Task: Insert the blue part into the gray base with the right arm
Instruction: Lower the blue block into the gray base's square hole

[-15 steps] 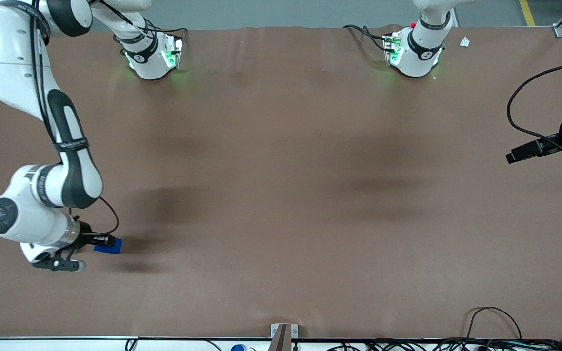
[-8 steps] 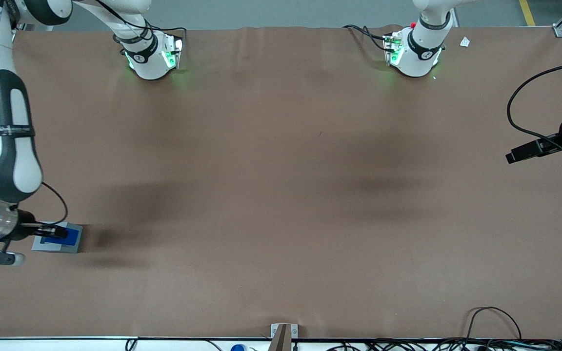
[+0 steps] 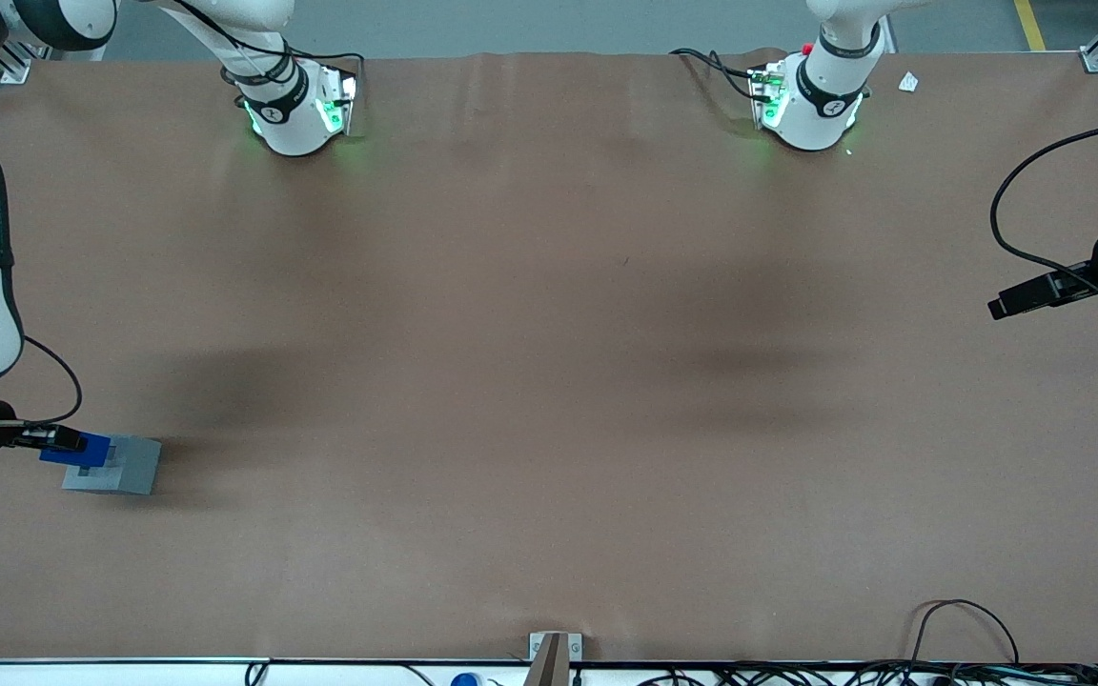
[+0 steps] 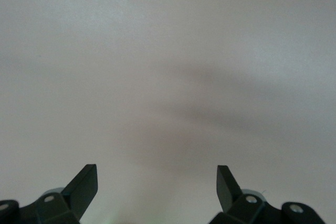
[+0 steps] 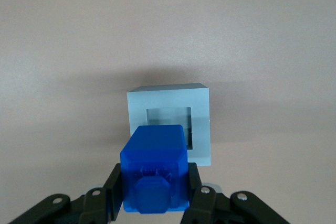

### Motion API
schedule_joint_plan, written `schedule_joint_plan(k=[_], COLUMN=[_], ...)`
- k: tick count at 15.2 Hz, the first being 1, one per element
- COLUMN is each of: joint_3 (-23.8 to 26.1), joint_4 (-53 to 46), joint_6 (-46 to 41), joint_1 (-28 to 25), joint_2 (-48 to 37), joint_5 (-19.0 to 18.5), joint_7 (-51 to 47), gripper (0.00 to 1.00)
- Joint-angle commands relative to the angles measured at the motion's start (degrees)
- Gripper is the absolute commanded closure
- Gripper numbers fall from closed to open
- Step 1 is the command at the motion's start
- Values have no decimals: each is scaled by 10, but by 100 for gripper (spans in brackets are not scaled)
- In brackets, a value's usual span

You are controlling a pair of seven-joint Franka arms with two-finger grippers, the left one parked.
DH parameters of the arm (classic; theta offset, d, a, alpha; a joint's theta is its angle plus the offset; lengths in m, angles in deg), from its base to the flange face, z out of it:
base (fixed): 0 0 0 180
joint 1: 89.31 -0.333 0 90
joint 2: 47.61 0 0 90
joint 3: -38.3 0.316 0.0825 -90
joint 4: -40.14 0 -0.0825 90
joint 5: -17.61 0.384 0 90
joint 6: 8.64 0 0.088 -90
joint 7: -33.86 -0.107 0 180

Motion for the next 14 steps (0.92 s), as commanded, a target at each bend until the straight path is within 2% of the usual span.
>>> schedule_joint_plan(k=[1, 9, 14], joint_3=[9, 9, 9], joint_4=[7, -2, -41], joint_6=[5, 11, 11], joint_1=[10, 17, 19], joint_2=[3, 18, 50], joint_5=[5, 11, 11], joint_7=[15, 26, 32], gripper=[100, 100, 100])
